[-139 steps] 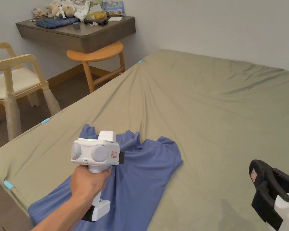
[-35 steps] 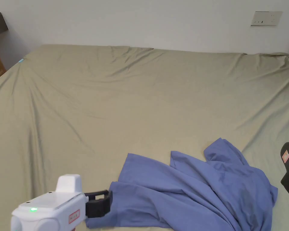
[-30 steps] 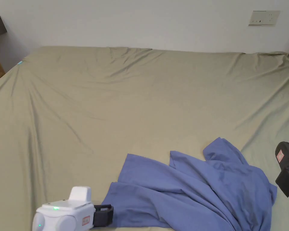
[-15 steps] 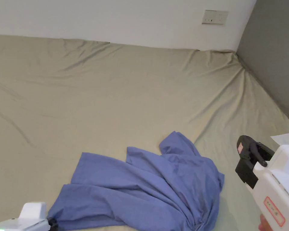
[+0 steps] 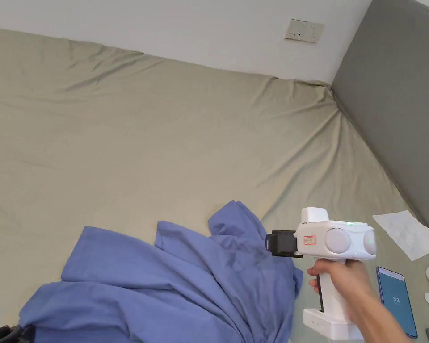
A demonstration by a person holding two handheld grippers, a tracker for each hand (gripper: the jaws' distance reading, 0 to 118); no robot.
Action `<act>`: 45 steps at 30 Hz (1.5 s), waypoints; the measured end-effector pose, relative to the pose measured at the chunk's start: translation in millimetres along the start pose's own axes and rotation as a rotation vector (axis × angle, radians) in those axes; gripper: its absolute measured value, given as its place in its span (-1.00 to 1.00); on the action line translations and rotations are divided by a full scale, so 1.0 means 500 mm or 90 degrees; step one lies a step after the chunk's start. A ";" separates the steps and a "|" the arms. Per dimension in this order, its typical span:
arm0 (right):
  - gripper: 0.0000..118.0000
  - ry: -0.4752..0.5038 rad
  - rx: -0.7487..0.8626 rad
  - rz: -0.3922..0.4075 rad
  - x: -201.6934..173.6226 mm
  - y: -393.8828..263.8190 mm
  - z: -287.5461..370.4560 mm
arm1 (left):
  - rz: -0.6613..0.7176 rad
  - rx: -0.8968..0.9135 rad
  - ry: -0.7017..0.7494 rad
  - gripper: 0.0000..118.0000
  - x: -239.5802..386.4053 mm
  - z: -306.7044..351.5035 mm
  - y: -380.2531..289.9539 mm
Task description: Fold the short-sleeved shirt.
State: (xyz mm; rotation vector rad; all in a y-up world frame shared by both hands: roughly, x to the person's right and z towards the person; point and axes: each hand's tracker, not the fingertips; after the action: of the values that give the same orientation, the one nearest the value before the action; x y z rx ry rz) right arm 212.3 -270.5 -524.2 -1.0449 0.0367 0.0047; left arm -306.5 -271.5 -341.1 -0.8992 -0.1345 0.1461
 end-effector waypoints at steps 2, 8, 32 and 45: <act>0.59 -0.007 -0.014 0.003 -0.005 0.011 -0.043 | 0.013 0.001 0.000 -0.87 0.000 0.003 0.002; -0.90 0.026 -0.041 -0.007 -0.015 0.022 -0.082 | 0.011 0.001 0.002 -0.87 -0.005 -0.003 0.003; -0.97 -0.047 0.469 0.064 0.055 0.101 0.564 | 0.000 0.299 0.086 -0.88 -0.115 0.319 0.264; -0.97 -0.111 0.614 0.058 0.081 0.093 0.752 | -0.011 0.438 0.132 -0.89 -0.178 0.501 0.373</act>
State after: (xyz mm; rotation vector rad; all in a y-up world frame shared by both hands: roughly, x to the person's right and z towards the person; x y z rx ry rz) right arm 262.1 77.6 -377.2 -0.0749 -0.0688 0.1477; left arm -451.5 19.2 -338.5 -0.2230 0.1006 0.0723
